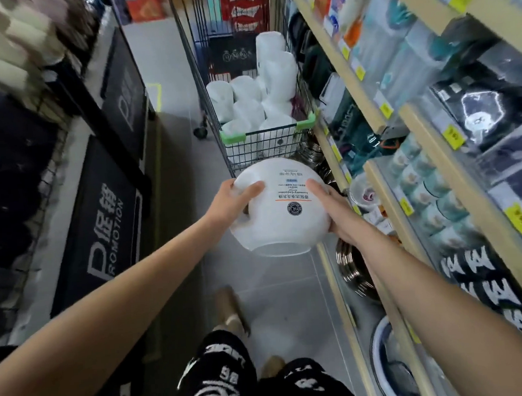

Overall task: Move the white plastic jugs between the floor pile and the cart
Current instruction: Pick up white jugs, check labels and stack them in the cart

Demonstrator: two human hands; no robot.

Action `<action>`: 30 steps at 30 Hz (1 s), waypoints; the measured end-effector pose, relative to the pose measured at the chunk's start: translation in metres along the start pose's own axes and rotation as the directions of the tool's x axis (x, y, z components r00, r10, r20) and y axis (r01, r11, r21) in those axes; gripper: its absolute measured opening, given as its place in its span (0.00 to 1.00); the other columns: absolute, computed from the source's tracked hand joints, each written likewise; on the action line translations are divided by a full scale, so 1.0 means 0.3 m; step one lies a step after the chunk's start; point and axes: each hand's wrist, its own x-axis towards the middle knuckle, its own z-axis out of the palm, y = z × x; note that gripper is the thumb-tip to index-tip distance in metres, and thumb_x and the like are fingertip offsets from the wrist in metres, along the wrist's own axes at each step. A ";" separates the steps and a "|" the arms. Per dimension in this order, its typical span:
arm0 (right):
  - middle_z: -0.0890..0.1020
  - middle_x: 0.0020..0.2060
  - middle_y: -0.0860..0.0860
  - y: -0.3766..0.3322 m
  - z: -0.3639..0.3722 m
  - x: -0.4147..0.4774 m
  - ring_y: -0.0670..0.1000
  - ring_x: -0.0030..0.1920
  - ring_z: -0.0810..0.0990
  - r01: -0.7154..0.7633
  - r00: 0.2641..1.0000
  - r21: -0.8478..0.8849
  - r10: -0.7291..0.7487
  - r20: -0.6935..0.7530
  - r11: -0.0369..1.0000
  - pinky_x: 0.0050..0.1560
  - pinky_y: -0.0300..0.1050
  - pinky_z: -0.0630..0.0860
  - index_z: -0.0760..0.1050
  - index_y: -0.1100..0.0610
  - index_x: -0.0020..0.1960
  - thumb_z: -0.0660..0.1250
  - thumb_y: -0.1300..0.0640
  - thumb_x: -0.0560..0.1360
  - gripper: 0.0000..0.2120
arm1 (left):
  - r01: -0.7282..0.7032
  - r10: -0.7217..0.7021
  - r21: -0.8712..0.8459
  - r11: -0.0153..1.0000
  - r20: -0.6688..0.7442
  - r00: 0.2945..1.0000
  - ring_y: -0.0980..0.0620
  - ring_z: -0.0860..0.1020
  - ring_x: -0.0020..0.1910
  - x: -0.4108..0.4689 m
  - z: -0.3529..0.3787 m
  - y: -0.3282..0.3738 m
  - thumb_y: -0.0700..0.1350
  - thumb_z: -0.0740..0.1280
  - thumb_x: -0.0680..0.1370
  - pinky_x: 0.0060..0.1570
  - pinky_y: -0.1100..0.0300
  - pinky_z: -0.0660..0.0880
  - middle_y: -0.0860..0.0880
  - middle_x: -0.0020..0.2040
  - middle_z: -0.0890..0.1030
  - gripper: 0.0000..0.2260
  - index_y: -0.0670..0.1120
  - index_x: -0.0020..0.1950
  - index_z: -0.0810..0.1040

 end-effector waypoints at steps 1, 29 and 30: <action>0.82 0.57 0.50 -0.029 0.015 0.047 0.54 0.55 0.81 -0.002 1.000 -0.009 0.002 0.003 1.000 0.56 0.61 0.78 0.70 0.46 0.67 0.67 0.36 0.72 0.28 | -0.015 0.015 -0.008 1.000 -0.004 1.000 0.56 0.78 0.38 0.052 -0.019 0.009 0.55 0.68 0.76 0.37 0.63 0.76 0.52 0.43 0.80 0.13 0.46 0.50 0.75; 0.74 0.65 0.47 -0.625 0.120 1.167 0.53 0.64 0.73 -0.103 0.971 0.127 0.127 -0.201 0.987 0.66 0.64 0.70 0.64 0.42 0.69 0.68 0.27 0.59 0.42 | 0.203 -0.244 0.176 0.963 0.256 0.935 0.47 0.73 0.60 1.534 -0.173 0.369 0.63 0.66 0.74 0.54 0.54 0.72 0.48 0.66 0.72 0.31 0.50 0.73 0.63; 0.73 0.66 0.46 -0.638 0.105 1.201 0.54 0.65 0.73 -0.110 0.970 0.132 0.135 -0.202 0.985 0.66 0.65 0.70 0.64 0.42 0.69 0.69 0.26 0.58 0.43 | 0.229 -0.279 0.200 0.953 0.277 0.920 0.47 0.74 0.58 1.574 -0.161 0.382 0.64 0.66 0.74 0.50 0.54 0.73 0.48 0.64 0.73 0.31 0.50 0.71 0.65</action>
